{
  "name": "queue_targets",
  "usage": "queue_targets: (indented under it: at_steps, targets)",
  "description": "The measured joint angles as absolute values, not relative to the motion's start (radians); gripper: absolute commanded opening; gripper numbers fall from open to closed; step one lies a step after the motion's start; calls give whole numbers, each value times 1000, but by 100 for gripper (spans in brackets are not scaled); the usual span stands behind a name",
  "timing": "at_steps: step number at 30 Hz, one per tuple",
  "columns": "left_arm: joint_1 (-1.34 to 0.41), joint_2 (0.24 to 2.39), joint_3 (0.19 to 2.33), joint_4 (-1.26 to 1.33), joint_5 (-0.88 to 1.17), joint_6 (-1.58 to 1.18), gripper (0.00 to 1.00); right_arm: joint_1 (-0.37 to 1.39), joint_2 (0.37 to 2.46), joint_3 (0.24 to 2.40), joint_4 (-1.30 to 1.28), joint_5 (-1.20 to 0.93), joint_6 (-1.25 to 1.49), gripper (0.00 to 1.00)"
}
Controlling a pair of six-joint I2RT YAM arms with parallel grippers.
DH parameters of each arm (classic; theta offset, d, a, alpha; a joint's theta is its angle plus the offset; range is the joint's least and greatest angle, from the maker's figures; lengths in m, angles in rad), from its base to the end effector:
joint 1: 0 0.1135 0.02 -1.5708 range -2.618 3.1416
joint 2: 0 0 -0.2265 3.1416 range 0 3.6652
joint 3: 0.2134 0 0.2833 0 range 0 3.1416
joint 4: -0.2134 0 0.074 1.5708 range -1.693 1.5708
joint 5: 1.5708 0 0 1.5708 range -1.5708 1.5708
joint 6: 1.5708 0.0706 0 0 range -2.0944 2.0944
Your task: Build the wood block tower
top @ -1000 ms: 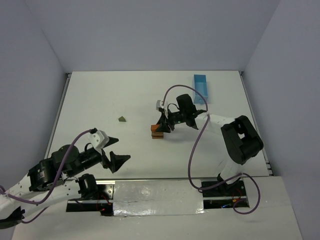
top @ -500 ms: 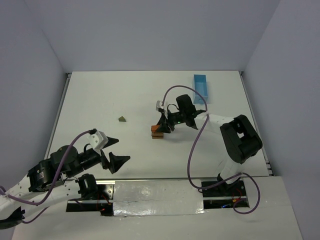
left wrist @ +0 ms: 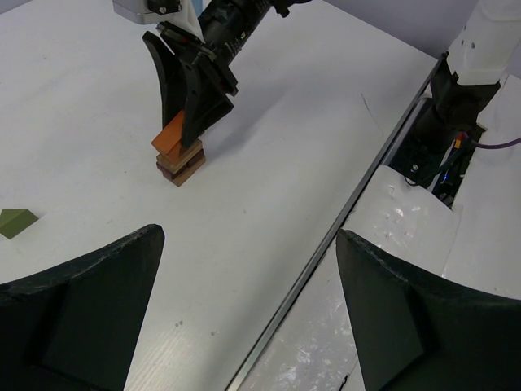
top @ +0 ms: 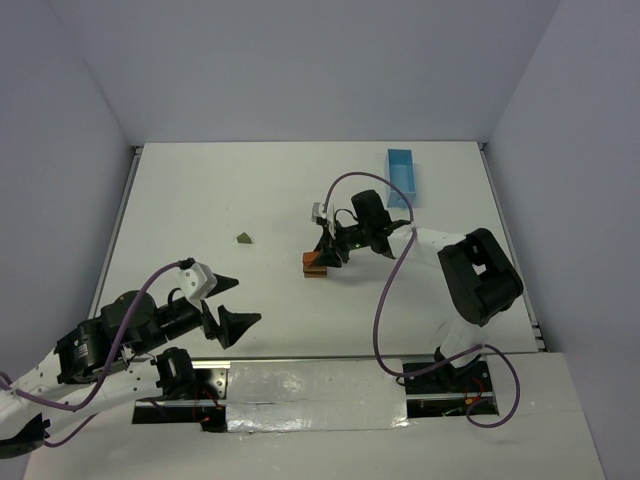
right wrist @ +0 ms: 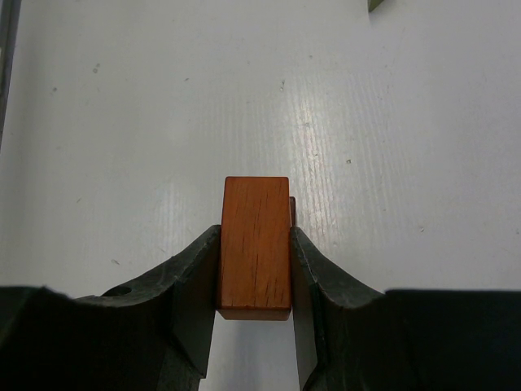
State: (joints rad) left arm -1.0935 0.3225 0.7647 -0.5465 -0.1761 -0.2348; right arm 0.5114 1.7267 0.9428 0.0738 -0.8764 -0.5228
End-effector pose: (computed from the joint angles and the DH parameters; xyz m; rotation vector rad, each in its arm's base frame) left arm 0.0902 -0.1475 0.3431 0.5988 1.6403 -0.8455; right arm 0.3083 0.2352 0.1066 -1.4318 1.6033 0.9792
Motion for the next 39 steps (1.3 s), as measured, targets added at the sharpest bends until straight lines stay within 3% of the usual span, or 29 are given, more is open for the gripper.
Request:
queue_targets:
  at_steps: [2,17,32,39]
  targets:
    - [-1093,323,765,-546,-175,-235,100,511,1727,943,73,-876,-523,45]
    - [-1093,323,765,-546,-142,-234,99,511,1755,976,35,-871,-530,46]
    - [-1093,323,765,-546,-125,-231,100,511,1755,978,26,-874,-552,33]
    - [-1093,323,764,-546,-124,-231,100,511,1755,990,-7,-881,-573,31]
